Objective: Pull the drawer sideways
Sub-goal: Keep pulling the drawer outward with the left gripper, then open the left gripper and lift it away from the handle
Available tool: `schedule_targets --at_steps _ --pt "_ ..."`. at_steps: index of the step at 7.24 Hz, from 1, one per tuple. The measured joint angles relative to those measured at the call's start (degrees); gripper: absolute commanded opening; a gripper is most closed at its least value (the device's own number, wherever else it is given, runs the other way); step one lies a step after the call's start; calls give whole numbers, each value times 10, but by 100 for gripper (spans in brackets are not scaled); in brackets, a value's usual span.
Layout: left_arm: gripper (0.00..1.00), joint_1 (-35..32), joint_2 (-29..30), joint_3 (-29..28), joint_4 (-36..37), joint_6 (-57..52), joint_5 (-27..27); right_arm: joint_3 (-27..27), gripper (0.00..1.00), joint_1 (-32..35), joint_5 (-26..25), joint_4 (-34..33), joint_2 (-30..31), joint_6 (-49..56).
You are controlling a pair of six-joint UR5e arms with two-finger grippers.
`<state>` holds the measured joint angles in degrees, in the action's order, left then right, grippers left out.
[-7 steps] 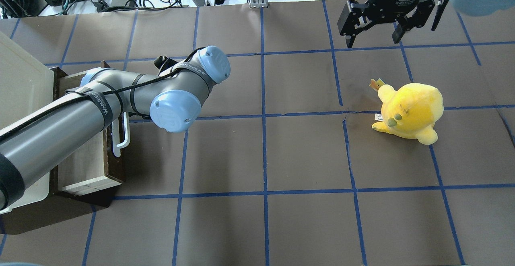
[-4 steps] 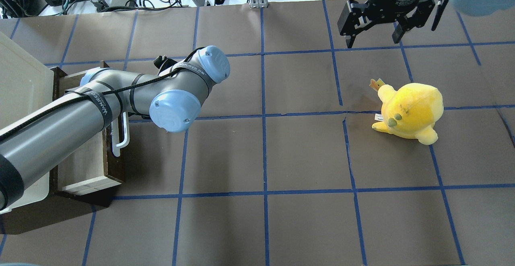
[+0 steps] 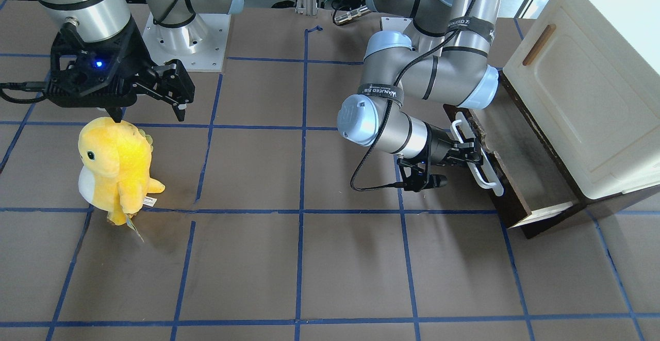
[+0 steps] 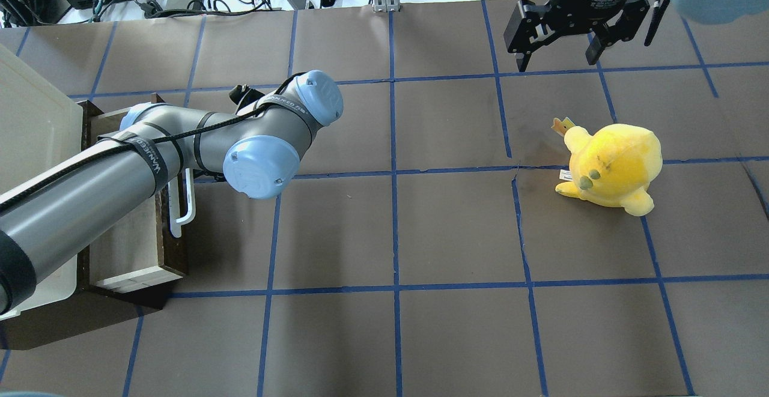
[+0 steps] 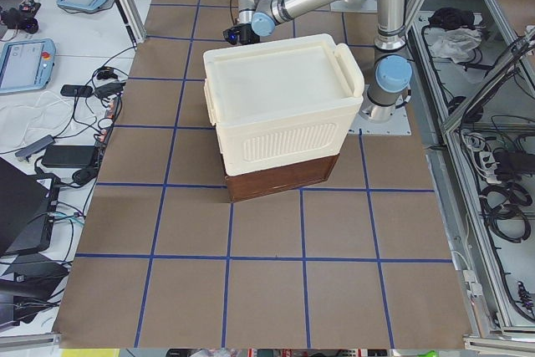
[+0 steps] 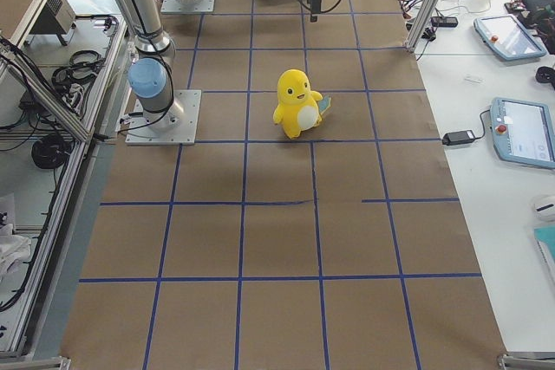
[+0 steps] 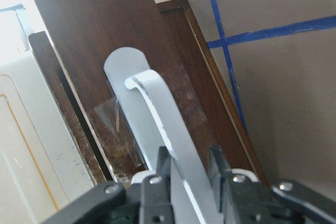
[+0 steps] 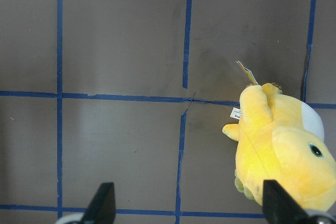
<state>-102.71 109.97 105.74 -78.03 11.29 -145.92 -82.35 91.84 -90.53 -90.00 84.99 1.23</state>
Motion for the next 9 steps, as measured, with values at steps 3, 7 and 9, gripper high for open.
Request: schedule_targets --at_steps 3,7,9 --pt "93 0 0 2 2 0 -1 0 100 0 0 0 0 0" --pt "100 -2 -24 -48 9 -68 101 0 100 0 0 0 0 0" --pt "100 -1 -70 -109 -16 -113 230 0 100 0 0 0 0 0"
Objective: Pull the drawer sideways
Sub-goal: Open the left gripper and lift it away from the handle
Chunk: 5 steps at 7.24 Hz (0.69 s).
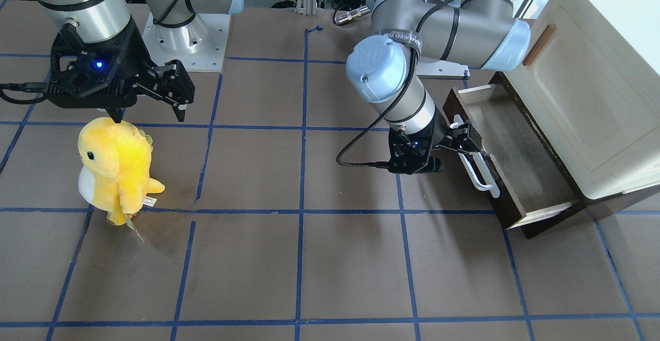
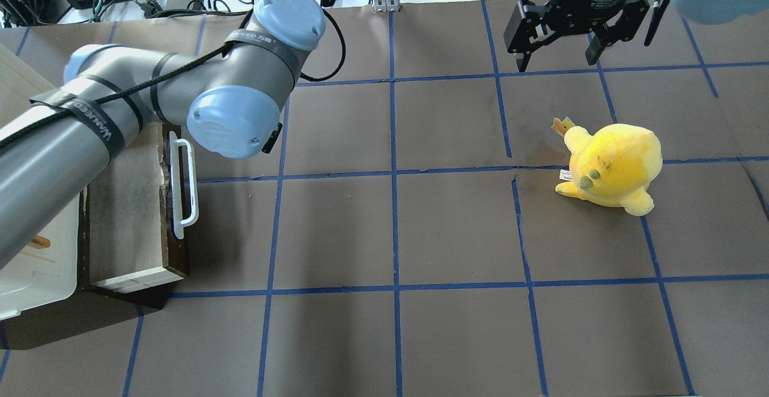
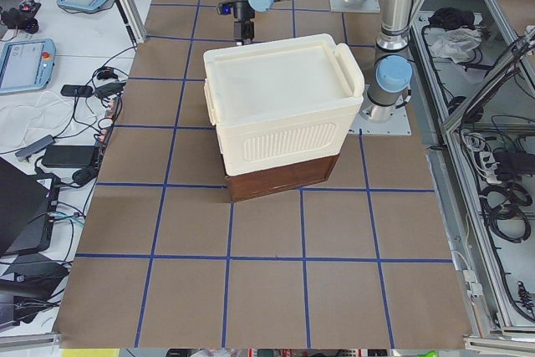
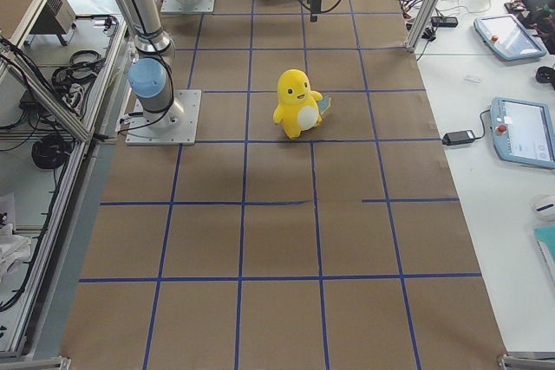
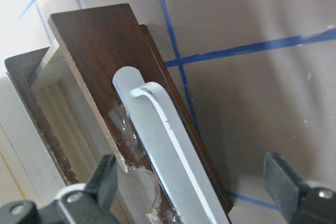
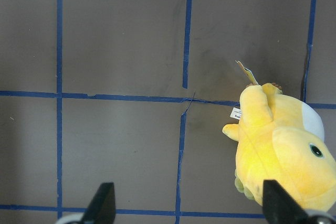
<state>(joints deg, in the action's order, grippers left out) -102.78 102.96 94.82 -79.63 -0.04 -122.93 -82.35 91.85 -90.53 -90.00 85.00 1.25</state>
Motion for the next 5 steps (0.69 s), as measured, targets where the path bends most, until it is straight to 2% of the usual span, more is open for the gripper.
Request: schedule_targets --at_steps 1,3,4,5 --pt "100 5 -26 -25 -21 -14 54 0 100 0 0 0 0 0" --pt "100 43 -91 -46 -45 -22 226 0 100 0 0 0 0 0" --pt "100 69 -118 -48 -49 -23 284 0 100 0 0 0 0 0" --pt "100 96 -140 -46 -50 -25 318 0 100 0 0 0 0 0"
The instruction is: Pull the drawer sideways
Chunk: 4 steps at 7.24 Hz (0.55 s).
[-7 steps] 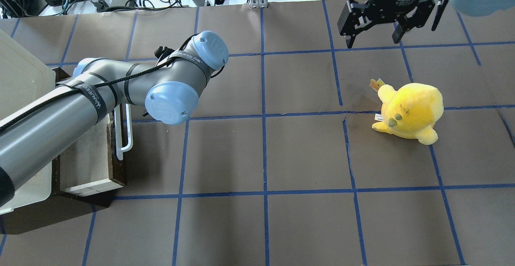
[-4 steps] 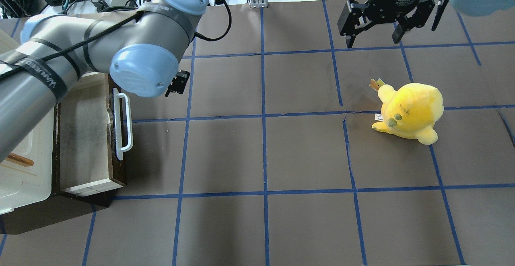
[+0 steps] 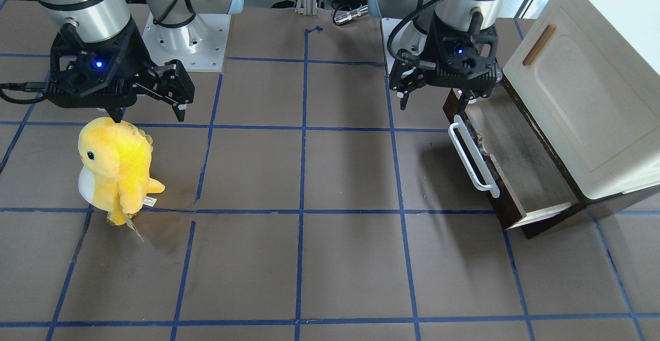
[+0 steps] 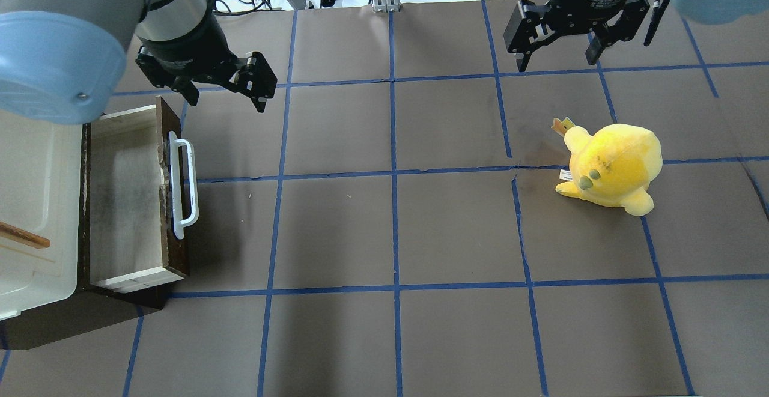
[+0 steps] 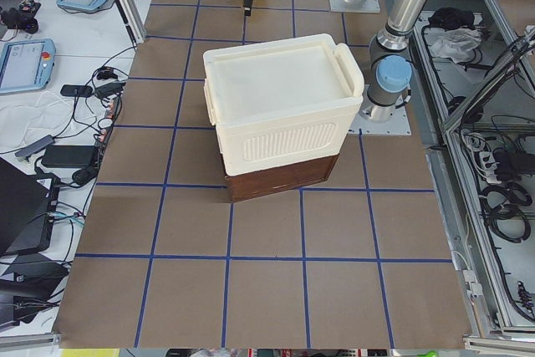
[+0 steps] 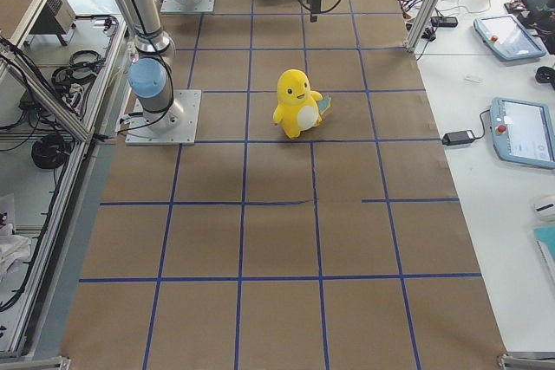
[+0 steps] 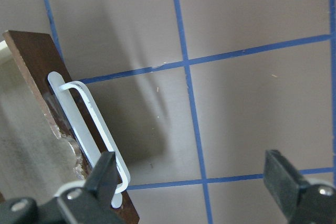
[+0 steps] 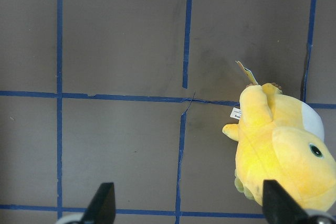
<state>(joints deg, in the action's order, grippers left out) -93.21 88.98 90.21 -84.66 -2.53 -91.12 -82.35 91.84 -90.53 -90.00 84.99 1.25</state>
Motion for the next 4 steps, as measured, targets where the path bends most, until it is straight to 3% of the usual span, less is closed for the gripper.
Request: schedule_targets --at_steps 4 --pt "100 34 -23 21 9 -10 16 0 100 0 0 0 0 0"
